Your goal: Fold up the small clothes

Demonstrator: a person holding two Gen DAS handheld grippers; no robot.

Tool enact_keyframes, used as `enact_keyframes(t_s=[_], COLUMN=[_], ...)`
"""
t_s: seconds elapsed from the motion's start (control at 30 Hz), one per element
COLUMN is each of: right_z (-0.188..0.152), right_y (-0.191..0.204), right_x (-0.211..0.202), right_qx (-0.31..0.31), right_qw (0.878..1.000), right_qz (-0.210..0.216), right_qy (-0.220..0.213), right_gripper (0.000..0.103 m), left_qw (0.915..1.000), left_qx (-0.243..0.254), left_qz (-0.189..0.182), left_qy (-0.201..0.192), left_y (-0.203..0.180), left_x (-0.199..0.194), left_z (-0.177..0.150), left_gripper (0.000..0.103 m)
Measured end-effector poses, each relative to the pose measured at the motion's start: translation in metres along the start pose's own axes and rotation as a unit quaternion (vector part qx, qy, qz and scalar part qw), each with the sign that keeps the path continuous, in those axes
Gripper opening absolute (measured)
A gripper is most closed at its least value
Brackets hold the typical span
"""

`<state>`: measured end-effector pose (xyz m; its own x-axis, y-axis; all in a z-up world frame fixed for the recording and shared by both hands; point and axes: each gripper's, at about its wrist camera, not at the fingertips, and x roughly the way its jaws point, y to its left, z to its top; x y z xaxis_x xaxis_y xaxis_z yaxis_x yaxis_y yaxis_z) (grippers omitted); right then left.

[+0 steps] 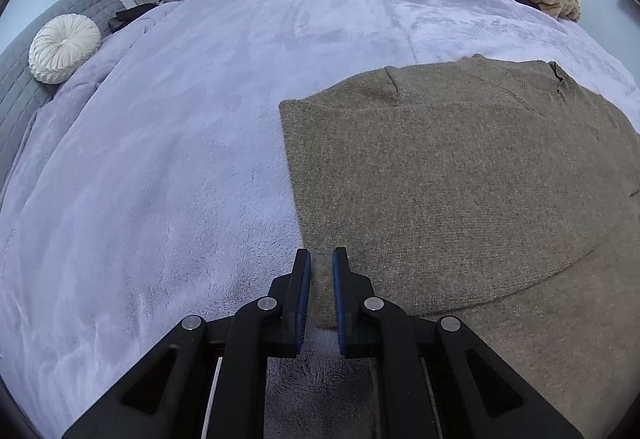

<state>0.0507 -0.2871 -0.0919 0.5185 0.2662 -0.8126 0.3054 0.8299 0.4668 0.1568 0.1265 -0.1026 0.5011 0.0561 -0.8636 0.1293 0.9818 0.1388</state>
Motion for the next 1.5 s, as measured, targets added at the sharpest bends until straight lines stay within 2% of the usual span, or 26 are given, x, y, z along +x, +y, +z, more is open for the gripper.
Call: enact_keyframes(t_s=[0.13,0.23,0.3,0.47,0.63,0.87,1.0,1.17,1.2,1.23,1.27,1.3,1.4,1.5], right_z=[-0.013,-0.025,-0.032,-0.049,-0.064,-0.086,-0.095,-0.103,-0.105,-0.106,-0.107,-0.107,-0.107,-0.103], right_y=[0.005,0.009,0.010,0.009,0.014,0.010,0.006,0.000,-0.002,-0.004,-0.007,-0.009,-0.019,-0.030], right_x=[-0.011,-0.021,-0.030,-0.049,-0.064,-0.072,-0.078,-0.086,-0.087,-0.088,-0.090,-0.091,-0.094,-0.099], right_qx=[-0.001,-0.004,-0.006,-0.007,-0.025,-0.018,-0.017,-0.014,-0.012,-0.010,-0.008,-0.006,0.005,0.017], right_qw=[1.000,1.000,1.000,0.999,0.999,0.999,0.999,0.998,0.998,0.998,0.998,0.998,0.998,0.997], right_qz=[0.012,0.023,0.027,0.038,0.025,0.039,0.046,0.050,0.051,0.052,0.053,0.054,0.059,0.062], right_qy=[0.001,0.003,0.001,-0.005,-0.021,-0.021,-0.024,-0.027,-0.027,-0.028,-0.029,-0.030,-0.035,-0.042], right_gripper=[0.054,0.054,0.061,0.063,0.068,0.068,0.069,0.069,0.069,0.069,0.069,0.070,0.071,0.071], left_qw=[0.9998,0.9996,0.9997,0.9998,0.9994,0.9985,0.9973,0.9969,0.9967,0.9968,0.9975,0.9979,0.9983,0.9981], left_qx=[0.007,0.010,0.006,-0.021,-0.033,-0.032,-0.035,-0.028,-0.025,-0.024,-0.027,-0.017,0.015,0.023], left_qz=[0.012,0.023,0.022,-0.002,-0.012,-0.043,-0.061,-0.071,-0.073,-0.072,-0.064,-0.062,-0.056,-0.056], left_qy=[-0.015,-0.016,-0.011,-0.006,-0.003,0.007,0.021,0.020,0.024,0.028,0.015,0.001,-0.006,-0.012], left_y=[-0.003,-0.004,-0.002,0.000,-0.010,-0.039,-0.056,-0.076,-0.079,-0.083,-0.086,-0.091,-0.110,-0.122], left_x=[0.007,-0.002,-0.012,-0.039,-0.060,-0.081,-0.085,-0.087,-0.086,-0.086,-0.089,-0.093,-0.095,-0.095], left_z=[-0.012,-0.013,-0.012,-0.018,-0.036,-0.062,-0.071,-0.082,-0.083,-0.085,-0.087,-0.087,-0.085,-0.081], left_gripper=[0.013,0.013,0.013,0.013,0.013,0.013,0.013,0.013,0.042,0.103,0.099,0.102,0.102,0.102])
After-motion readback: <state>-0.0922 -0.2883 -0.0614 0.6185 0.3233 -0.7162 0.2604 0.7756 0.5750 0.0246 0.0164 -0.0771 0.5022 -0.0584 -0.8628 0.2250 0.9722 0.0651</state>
